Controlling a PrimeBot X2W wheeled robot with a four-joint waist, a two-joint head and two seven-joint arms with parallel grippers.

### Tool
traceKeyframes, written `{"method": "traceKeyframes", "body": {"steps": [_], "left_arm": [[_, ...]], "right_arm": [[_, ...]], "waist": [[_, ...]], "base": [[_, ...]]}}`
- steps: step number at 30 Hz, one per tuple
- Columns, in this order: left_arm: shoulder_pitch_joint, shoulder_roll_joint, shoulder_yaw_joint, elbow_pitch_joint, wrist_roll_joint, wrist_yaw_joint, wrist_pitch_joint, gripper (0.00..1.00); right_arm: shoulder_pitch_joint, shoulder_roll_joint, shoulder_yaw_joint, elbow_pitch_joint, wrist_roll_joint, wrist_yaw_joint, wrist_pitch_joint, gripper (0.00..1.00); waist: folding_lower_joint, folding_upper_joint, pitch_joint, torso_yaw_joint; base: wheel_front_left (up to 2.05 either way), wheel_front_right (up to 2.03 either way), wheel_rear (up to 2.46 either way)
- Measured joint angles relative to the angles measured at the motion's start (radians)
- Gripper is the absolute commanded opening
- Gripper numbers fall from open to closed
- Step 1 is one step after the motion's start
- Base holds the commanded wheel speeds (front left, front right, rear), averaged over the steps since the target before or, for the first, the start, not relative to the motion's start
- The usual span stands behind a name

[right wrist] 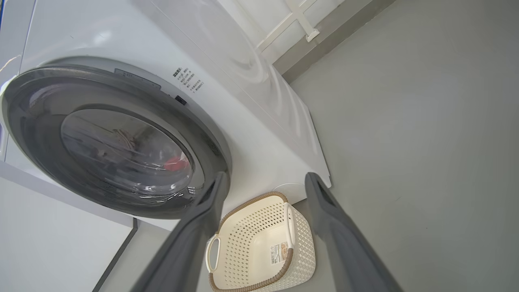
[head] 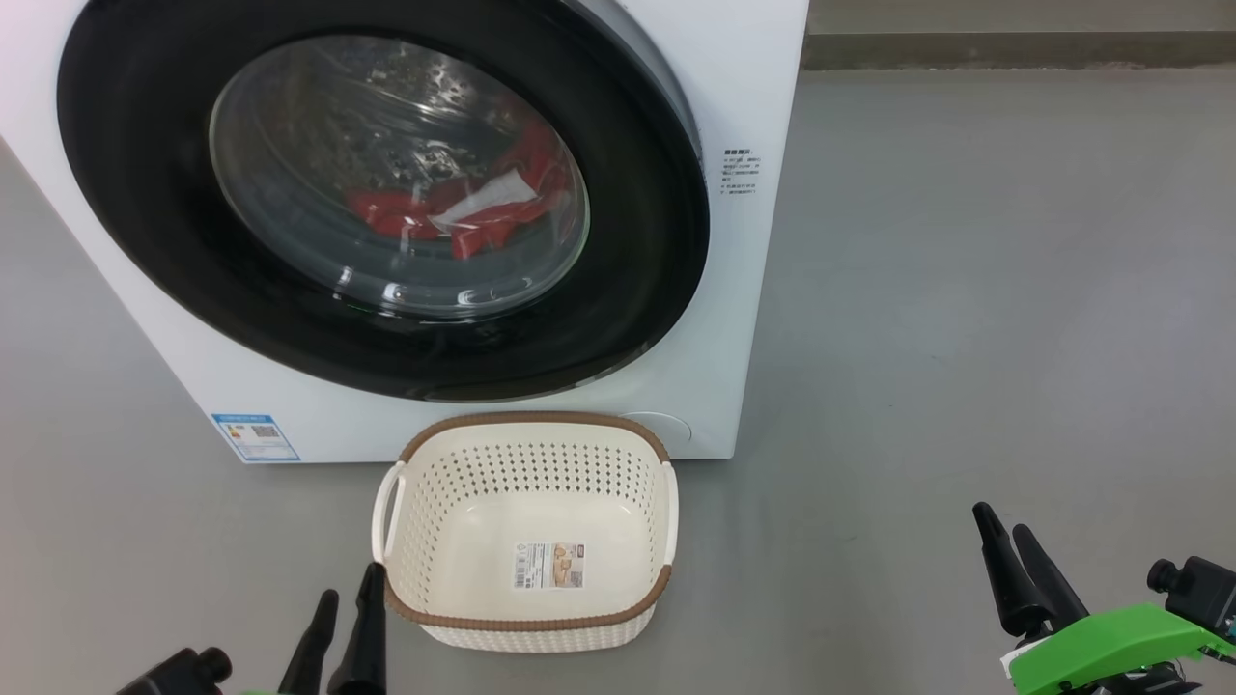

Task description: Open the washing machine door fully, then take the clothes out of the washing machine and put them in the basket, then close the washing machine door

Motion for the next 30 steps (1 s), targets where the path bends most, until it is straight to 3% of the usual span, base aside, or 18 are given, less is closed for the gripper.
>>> {"method": "traceKeyframes", "body": {"steps": [30], "left_arm": [[0.010, 0.047, -0.084, -0.047, 0.348, 0.098, -0.082, 1.00]], "right_arm": [[0.016, -0.032, 0.003, -0.024, -0.309, 0.001, -0.080, 1.00]], "waist": [[0.0000, 0.0000, 0.014, -0.002]], "base": [[0.00, 0.00, 0.00]]}}
